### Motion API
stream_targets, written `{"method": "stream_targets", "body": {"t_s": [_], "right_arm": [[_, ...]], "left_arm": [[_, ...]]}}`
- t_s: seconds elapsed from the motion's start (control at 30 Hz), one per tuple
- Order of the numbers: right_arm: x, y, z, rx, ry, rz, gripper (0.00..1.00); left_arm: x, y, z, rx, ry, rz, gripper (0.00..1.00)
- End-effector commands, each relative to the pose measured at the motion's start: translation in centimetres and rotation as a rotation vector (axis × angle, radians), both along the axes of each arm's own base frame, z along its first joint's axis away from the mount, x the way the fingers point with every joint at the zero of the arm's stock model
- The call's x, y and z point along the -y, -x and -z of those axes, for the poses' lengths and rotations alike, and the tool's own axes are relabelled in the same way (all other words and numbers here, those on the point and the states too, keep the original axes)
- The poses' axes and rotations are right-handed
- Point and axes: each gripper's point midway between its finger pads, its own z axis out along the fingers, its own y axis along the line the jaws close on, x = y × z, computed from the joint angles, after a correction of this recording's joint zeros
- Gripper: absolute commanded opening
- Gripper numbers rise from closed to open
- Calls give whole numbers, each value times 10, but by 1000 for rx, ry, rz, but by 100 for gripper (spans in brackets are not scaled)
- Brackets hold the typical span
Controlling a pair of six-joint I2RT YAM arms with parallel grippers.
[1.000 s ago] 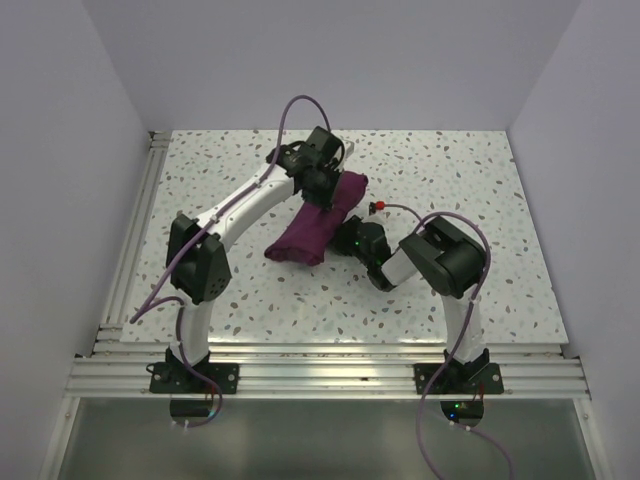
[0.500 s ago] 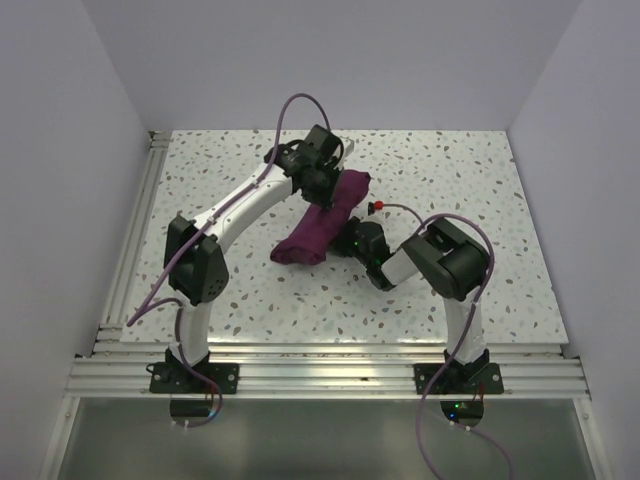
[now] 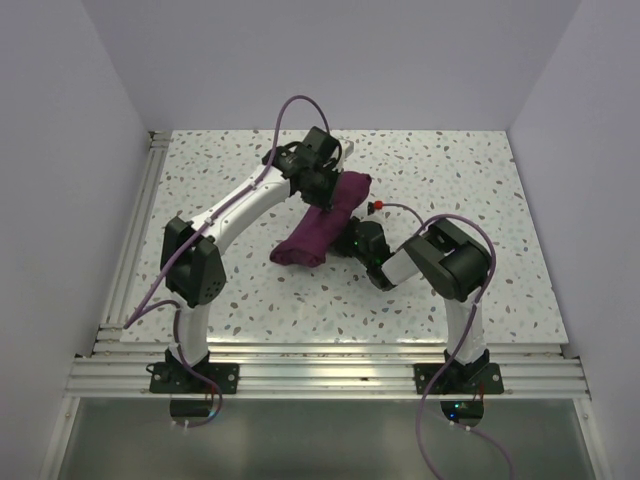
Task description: Prepare the surgical pack
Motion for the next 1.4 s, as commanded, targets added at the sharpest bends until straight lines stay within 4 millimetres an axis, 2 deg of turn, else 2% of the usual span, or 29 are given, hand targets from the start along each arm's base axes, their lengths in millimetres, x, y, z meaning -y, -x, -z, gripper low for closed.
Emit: {"method": "stream_targets", "body": {"t_s": [0.0, 0.3, 0.5, 0.63, 0.77, 0.8, 0.9, 1.0, 1.17, 1.37], "right_arm": [[-16, -10, -23, 64, -65, -18, 0], [-27, -18, -45, 106, -97, -35, 0], [-29, -17, -44, 110, -108, -38, 0], [-33, -19, -47, 122, -148, -46, 0], [-39, -23, -57, 139, -153, -54, 0], [-40, -25, -66, 153, -157, -56, 0], [-39, -25, -68, 155, -136, -52, 0], [-37, -24, -64, 148, -125, -50, 0], [-32, -18, -40, 109, -125, -37, 0], [-15, -4, -20, 75, -83, -9, 0]], "left_arm": [[19, -9, -79, 172, 187, 31, 0], [16, -12, -85, 186, 188, 22, 0], [19, -12, -79, 173, 193, 30, 0], [21, -12, -82, 177, 202, 31, 0], [21, -12, -88, 185, 208, 32, 0], [20, -12, -88, 185, 205, 32, 0], [21, -12, -87, 184, 206, 31, 0], [22, -12, -79, 174, 204, 37, 0], [25, -8, -56, 134, 204, 46, 0], [41, 1, -28, 100, 208, 67, 0]]}}
